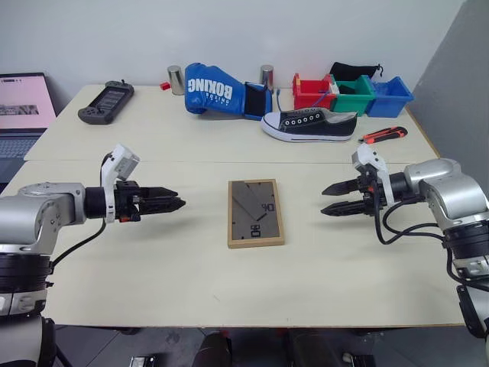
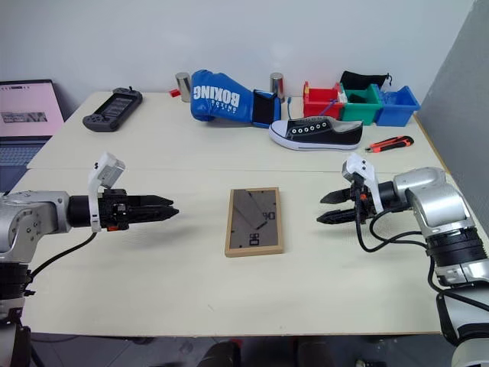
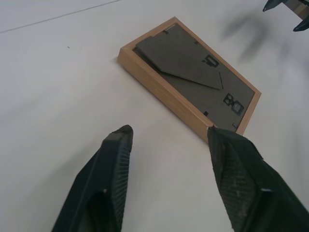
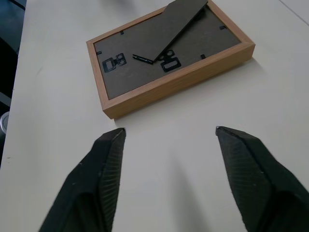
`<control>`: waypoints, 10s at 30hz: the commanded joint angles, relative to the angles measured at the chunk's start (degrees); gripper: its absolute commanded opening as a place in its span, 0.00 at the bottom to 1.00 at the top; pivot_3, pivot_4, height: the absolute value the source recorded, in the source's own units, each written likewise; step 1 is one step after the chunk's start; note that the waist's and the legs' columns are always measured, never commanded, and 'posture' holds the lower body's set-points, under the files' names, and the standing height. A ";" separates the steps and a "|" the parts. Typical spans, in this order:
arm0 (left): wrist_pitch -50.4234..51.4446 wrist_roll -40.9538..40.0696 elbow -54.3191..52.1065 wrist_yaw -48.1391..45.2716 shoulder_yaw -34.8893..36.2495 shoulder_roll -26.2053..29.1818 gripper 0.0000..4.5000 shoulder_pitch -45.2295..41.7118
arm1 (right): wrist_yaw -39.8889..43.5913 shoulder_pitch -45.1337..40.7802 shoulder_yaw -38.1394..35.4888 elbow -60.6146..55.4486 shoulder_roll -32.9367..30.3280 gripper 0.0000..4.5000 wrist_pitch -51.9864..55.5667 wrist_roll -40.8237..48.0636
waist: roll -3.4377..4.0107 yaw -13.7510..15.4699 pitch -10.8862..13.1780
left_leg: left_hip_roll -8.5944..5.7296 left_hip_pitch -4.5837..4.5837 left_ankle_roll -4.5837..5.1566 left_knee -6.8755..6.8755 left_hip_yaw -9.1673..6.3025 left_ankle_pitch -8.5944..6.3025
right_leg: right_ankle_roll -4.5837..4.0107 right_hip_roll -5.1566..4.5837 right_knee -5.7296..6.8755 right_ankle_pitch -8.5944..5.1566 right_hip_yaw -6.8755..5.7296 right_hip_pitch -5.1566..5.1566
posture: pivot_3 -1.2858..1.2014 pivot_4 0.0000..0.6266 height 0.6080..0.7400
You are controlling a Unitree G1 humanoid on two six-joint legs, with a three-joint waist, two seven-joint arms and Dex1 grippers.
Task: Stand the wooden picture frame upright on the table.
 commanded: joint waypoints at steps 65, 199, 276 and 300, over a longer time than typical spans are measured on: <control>-14.85 17.58 22.41 0.38 -13.38 -18.46 0.00 -12.90 | -11.24 -2.77 7.11 6.94 17.99 0.01 -7.83 -13.86 | -0.01 -0.16 -0.01 | -0.07 -0.03 -0.02 0.15 -0.07 0.01 | 0.00 -0.04 0.10 0.01 -0.06 0.01 | 0.52 0.24 1.00; 28.91 -21.39 -12.79 24.18 11.02 -28.68 0.30 1.50 | -6.00 -16.65 -5.97 -0.72 9.60 0.31 21.16 8.55 | -0.06 -0.15 -0.05 | 0.00 0.00 -0.10 -0.04 0.01 0.04 | 0.01 -0.07 -0.25 0.01 0.01 0.06 | 0.52 0.24 1.00; 20.91 -81.27 -7.31 62.41 6.05 -22.56 0.30 7.02 | -54.49 -15.27 -0.95 32.97 5.61 0.99 -116.12 -50.75 | -0.03 0.37 0.02 | -0.06 -0.04 -0.25 0.15 0.28 0.12 | 0.39 -0.15 -0.70 0.21 0.24 0.26 | 0.52 0.24 1.00; 16.88 -81.27 -12.93 63.62 1.81 -22.42 0.30 11.99 | -102.94 -21.53 15.73 27.24 6.00 0.79 -115.72 -86.78 | -0.05 0.16 0.00 | -0.11 0.00 -0.26 0.15 0.24 0.13 | 0.36 -0.13 -0.62 0.21 0.28 0.25 | 0.52 0.24 1.00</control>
